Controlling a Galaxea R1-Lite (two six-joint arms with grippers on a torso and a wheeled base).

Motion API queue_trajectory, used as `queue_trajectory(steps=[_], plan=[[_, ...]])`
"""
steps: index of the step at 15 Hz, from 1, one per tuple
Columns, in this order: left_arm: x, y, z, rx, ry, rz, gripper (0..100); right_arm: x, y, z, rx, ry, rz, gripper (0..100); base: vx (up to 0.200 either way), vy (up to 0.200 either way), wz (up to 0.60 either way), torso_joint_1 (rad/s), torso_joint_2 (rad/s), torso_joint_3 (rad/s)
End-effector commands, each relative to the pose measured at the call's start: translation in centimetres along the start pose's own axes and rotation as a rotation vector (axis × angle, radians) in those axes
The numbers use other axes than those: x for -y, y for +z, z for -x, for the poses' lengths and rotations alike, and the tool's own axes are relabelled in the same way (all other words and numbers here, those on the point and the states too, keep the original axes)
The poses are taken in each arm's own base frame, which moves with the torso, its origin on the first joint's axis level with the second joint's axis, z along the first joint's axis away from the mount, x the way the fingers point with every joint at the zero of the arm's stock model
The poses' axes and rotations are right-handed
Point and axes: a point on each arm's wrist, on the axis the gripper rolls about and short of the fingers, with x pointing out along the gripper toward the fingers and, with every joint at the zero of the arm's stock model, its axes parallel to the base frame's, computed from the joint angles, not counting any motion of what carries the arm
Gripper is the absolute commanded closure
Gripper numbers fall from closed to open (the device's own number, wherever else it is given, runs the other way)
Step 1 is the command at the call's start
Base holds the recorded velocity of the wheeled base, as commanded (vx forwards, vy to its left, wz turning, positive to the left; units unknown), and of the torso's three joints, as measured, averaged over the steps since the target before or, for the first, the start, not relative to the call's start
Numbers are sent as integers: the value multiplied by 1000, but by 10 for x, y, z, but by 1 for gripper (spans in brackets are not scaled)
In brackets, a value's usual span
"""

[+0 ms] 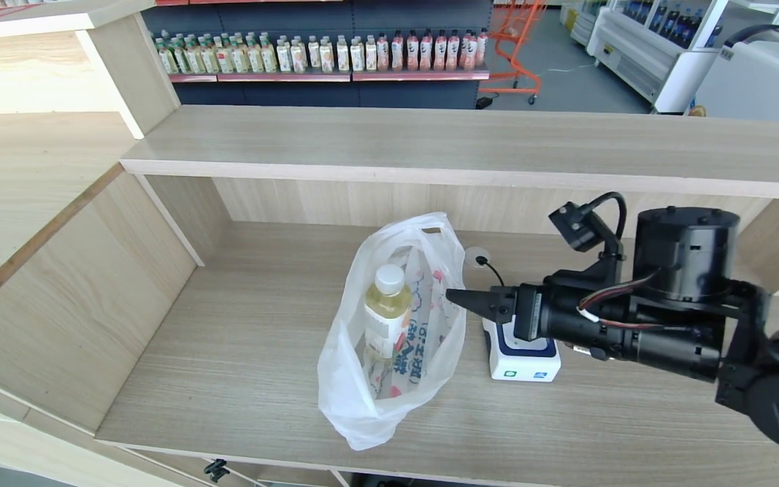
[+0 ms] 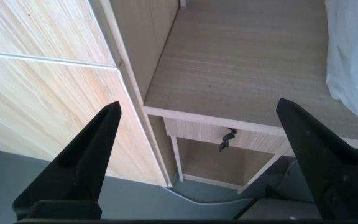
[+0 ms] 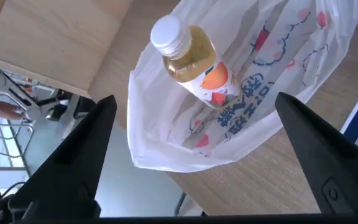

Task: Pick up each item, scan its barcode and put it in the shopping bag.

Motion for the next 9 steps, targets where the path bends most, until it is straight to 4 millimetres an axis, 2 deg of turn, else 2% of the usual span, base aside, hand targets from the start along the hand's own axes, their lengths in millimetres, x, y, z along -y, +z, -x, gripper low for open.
queue_trajectory(steps=[1, 2, 4, 8, 9], plan=[[0, 0, 0, 0, 1, 0, 0, -17, 22, 55, 95, 14, -4, 0, 0, 0, 0, 0, 0, 0], [0, 0, 0, 0, 1, 0, 0, -1, 27, 71, 107, -74, -25, 0, 0, 0, 0, 0, 0, 0], [0, 0, 0, 0, 1, 0, 0, 18, 27, 89, 87, -191, -46, 0, 0, 0, 0, 0, 0, 0], [0, 0, 0, 0, 1, 0, 0, 27, 18, 105, 76, -257, -64, 0, 0, 0, 0, 0, 0, 0], [0, 0, 0, -1, 1, 0, 0, 29, 14, 106, 67, -266, -69, 0, -200, 0, 0, 7, 2, 2]])
